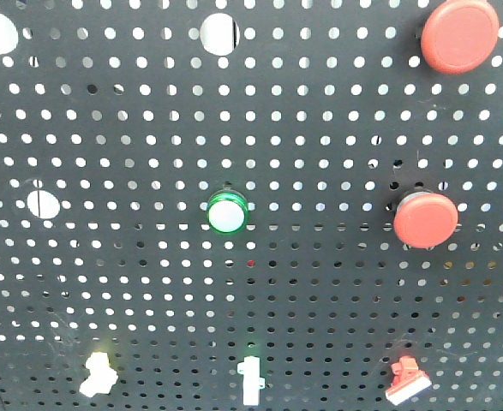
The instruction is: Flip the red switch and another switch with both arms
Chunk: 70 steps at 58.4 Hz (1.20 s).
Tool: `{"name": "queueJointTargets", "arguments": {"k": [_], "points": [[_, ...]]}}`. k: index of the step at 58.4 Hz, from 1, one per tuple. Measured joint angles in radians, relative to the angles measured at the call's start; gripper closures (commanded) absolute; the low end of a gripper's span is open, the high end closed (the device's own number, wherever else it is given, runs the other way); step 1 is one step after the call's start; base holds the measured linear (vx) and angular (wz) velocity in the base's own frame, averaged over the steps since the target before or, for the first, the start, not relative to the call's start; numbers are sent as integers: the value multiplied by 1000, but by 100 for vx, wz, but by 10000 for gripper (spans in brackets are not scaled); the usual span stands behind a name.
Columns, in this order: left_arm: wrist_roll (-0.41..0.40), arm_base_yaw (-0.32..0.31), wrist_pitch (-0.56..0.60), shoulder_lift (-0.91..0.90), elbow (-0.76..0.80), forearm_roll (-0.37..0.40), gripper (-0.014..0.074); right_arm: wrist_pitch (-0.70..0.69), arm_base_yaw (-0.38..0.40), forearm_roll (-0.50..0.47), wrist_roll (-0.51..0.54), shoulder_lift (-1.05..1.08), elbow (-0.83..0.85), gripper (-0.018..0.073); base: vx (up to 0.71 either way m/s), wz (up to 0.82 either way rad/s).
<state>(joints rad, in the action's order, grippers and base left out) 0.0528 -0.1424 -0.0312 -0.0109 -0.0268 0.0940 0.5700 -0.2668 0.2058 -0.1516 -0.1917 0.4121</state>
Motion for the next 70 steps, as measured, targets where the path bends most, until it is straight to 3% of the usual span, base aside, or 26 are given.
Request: {"name": "queueJointTargets", "arguments": {"k": [30, 40, 49, 57, 70], "points": [[0, 0, -2, 0, 0, 0, 594, -26, 4, -1, 3, 0, -10, 566, 0, 0], [0, 0, -2, 0, 0, 0, 594, -372, 95, -33, 4, 0, -205, 566, 0, 0], [0, 0, -3, 0, 0, 0, 594, -634, 190, -136, 0, 3, -421, 566, 0, 0], [0, 0, -4, 0, 0, 0, 594, -620, 217, -176, 29, 76, -444, 566, 0, 0], [0, 0, -5, 0, 0, 0, 594, -551, 217, -123, 56, 199, -444, 566, 0, 0]]}}
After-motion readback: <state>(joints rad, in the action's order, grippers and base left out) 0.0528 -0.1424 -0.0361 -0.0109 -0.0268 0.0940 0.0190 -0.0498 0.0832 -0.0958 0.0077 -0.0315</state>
